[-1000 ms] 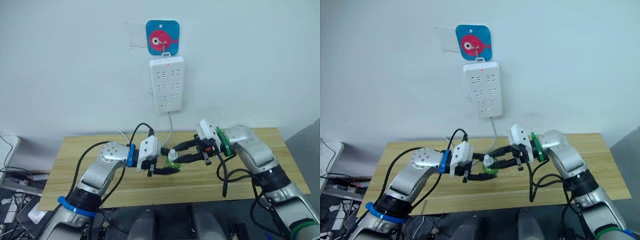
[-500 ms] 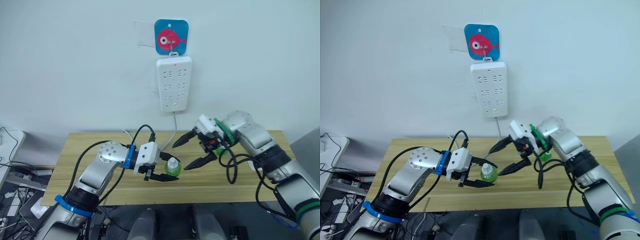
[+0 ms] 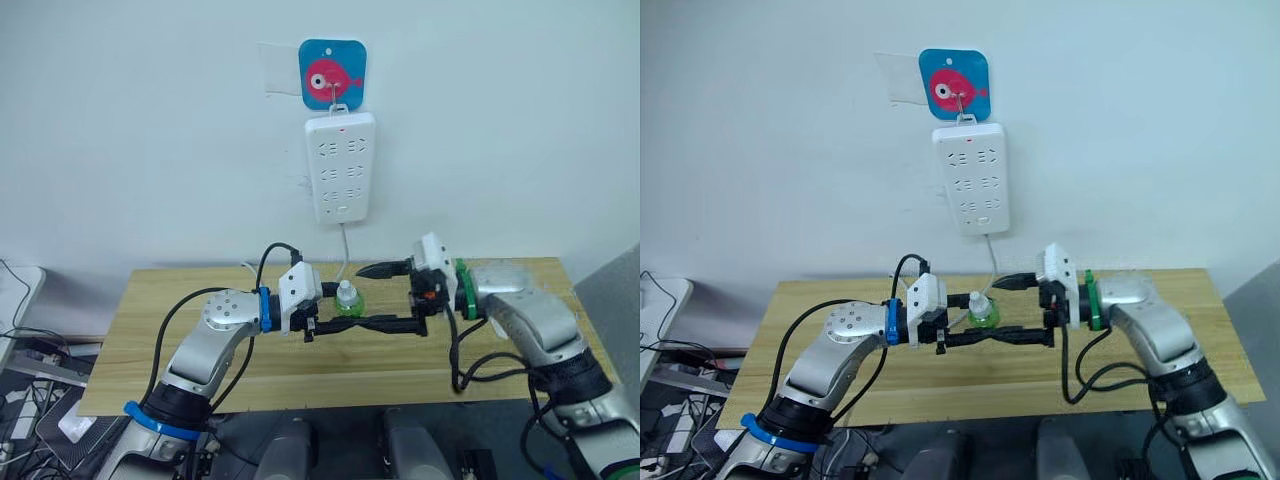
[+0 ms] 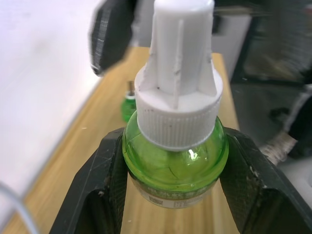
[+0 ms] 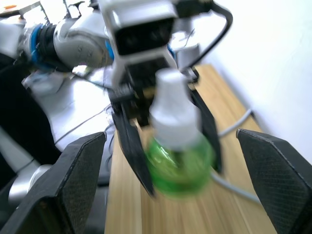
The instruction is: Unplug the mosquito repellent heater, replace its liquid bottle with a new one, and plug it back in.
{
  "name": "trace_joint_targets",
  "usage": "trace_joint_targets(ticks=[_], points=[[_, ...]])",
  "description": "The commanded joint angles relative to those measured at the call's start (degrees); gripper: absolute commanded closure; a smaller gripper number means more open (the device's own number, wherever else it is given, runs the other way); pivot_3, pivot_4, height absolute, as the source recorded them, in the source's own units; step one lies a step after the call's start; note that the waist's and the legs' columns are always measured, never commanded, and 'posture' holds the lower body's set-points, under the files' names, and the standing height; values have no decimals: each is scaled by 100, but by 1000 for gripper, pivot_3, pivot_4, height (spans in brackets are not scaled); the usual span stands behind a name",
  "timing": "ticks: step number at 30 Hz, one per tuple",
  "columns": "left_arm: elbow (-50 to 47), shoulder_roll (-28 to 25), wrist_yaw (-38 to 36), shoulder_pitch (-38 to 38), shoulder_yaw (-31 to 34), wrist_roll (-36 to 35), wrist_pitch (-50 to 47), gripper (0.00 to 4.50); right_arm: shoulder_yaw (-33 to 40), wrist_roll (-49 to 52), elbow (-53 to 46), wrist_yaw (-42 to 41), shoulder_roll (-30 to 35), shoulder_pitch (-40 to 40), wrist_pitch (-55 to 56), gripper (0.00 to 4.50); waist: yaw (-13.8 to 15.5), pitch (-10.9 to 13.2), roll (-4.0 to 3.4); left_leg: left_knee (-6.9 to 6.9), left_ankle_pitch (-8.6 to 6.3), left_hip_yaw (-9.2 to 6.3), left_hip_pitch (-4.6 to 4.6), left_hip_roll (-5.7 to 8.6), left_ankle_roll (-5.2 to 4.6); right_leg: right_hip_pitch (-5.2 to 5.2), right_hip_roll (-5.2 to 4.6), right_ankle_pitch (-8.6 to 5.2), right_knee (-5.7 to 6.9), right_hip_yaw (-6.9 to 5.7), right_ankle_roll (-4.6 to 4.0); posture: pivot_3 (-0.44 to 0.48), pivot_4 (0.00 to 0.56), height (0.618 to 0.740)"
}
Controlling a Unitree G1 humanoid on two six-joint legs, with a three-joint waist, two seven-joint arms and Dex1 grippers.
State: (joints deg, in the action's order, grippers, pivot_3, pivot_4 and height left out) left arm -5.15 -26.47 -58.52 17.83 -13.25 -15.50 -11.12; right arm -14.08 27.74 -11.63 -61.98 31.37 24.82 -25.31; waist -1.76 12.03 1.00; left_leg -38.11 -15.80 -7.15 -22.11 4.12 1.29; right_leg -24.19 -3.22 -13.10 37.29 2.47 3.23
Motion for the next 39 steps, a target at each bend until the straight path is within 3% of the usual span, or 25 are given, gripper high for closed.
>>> trace_joint_targets(ticks=[1, 9, 10, 14, 20, 27, 35, 39], points=[[-204, 44, 154, 35, 100, -40, -46, 2242, 83, -133, -493, 683, -235, -132, -200, 20, 0, 0, 0, -1, 0, 1, 1, 1, 0, 1, 0, 0, -1, 1, 0, -44, 187, 740], [-145, 54, 248, 152, 96, -42, -106, 2242, 57, -300, -594, 1201, -585, -258, -192, 20, -6, 0, 0, 1, 0, 0, 1, 1, 0, 1, 3, 0, -1, -1, 0, -47, 188, 740], [-135, 68, 260, 170, 91, -39, -108, 2242, 55, -322, -567, 1230, -608, -245, -177, 183, -7, 0, 0, 1, 0, 0, 2, 1, 0, 2, 4, 0, -2, 0, 0, -47, 188, 740], [-145, 91, 293, 177, 69, -44, -114, 2242, 72, -361, -528, 1287, -653, -233, -192, 1260, -9, 0, 0, 1, 0, 0, 2, 1, 0, 1, 4, 0, -1, -1, 0, -47, 189, 740], [-171, 91, 292, 142, 58, -57, -107, 2242, 89, -358, -474, 1237, -672, -161, -235, 3417, -9, 0, 0, 2, -1, 0, 2, 1, -2, 2, 5, 0, -2, -1, 0, -46, 191, 740], [-288, -33, 71, 25, -30, -105, -129, 2242, -6, -238, -338, 663, -594, 57, -131, 3433, -14, 0, 0, 2, -1, 2, 3, 0, -3, 2, 6, 0, -2, 0, 0, -48, 199, 740], [-768, -598, -1372, -239, -550, -261, 397, 2242, -728, -246, 910, -2082, -491, 1136, 788, 3433, -45, 2, -1, 6, -10, 3, 10, -5, -18, 9, 9, 0, -8, -4, 0, -15, 205, 740], [-662, -707, -1701, -131, -593, -267, 568, 2242, -929, -447, 1694, -2844, -649, 1596, 1204, 3433, -33, 3, -1, 6, -10, 3, 11, -5, -19, 10, 9, 0, -8, -4, 0, 2, 206, 740]])
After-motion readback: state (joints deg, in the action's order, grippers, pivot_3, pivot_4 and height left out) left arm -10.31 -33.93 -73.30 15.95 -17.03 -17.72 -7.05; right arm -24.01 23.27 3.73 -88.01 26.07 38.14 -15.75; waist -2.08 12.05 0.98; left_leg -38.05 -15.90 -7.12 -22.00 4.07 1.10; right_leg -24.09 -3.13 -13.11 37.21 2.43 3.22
